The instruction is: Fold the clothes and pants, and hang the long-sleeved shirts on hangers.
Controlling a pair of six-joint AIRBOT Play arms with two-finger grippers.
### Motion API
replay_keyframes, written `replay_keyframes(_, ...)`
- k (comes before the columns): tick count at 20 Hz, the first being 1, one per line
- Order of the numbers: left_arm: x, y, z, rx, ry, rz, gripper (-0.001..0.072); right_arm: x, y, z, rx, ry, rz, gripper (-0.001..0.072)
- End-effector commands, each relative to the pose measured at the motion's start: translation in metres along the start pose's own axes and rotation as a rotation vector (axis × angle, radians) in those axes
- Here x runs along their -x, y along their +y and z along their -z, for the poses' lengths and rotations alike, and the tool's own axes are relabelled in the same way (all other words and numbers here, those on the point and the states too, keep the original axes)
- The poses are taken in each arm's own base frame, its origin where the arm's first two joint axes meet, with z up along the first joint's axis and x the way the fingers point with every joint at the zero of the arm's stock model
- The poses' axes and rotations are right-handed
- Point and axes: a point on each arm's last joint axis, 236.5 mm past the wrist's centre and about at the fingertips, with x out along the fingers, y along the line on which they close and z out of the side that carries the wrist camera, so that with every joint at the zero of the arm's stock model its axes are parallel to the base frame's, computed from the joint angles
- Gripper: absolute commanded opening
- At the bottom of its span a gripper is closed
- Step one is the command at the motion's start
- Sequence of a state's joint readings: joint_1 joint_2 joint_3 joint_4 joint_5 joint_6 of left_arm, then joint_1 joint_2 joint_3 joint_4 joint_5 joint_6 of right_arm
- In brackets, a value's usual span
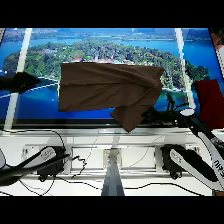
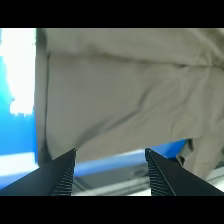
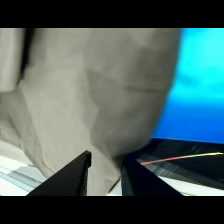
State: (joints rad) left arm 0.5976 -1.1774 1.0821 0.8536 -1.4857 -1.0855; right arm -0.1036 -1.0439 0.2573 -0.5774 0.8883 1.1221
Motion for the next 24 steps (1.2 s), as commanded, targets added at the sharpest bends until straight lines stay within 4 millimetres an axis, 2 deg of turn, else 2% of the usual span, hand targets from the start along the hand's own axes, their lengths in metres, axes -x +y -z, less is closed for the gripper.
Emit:
replay_keyframes(1, -0.007, 0.026, 0.034, 0.135, 0.031, 0.02, 0.0464, -0.006, 0.006, 0.008, 0.052, 0.024, 0.006, 0.0208)
replay_keyframes(2, -0.012, 0.03, 0.045, 0.149, 0.049, 0.031, 0.0464, -0.006, 0.006, 0.007, 0.052, 0.019, 0.005, 0.0158)
replay_keyframes(4, -0.028, 0.034, 0.069, 0.162, 0.098, 0.063, 0.0464, -0.006, 0.007, 0.007, 0.053, 0.018, 0.003, 0.0141)
replay_keyframes(5, -0.036, 0.034, 0.081, 0.171, 0.123, 0.078, 0.0463, -0.006, 0.008, 0.008, 0.053, 0.025, 0.0, 0.0013)
replay_keyframes(7, -0.05, 0.037, 0.1, 0.185, 0.152, 0.096, 0.0464, -0.006, 0.008, 0.009, 0.066, 0.029, -0.003, 0.0007)
replay_keyframes(10, -0.07, 0.048, 0.118, 0.203, 0.151, 0.08, 0.0464, -0.006, 0.008, 0.007, 0.104, 0.017, 0.0, 0.0007)
replay_keyframes(12, -0.082, 0.062, 0.123, 0.234, 0.123, 0.04, 0.0464, -0.006, 0.008, 0.007, 0.108, 0.018, -0.001, 0.0007)
replay_keyframes(16, -0.093, 0.088, 0.115, 0.315, 0.07, -0.031, 0.0463, -0.006, 0.007, 0.006, 0.113, 0.016, 0.001, 0.0006)
replay_keyframes(21, -0.111, 0.094, 0.13, 0.329, 0.148, 0.016, 0.0464, -0.006, 0.007, 0.005, 0.113, 0.012, 0.003, 0.0007)
replay_keyframes(24, -0.116, 0.085, 0.118, 0.279, 0.102, 0.081, 0.0463, -0.006, 0.005, 0.001, 0.113, -0.005, 0.012, 0.0007)
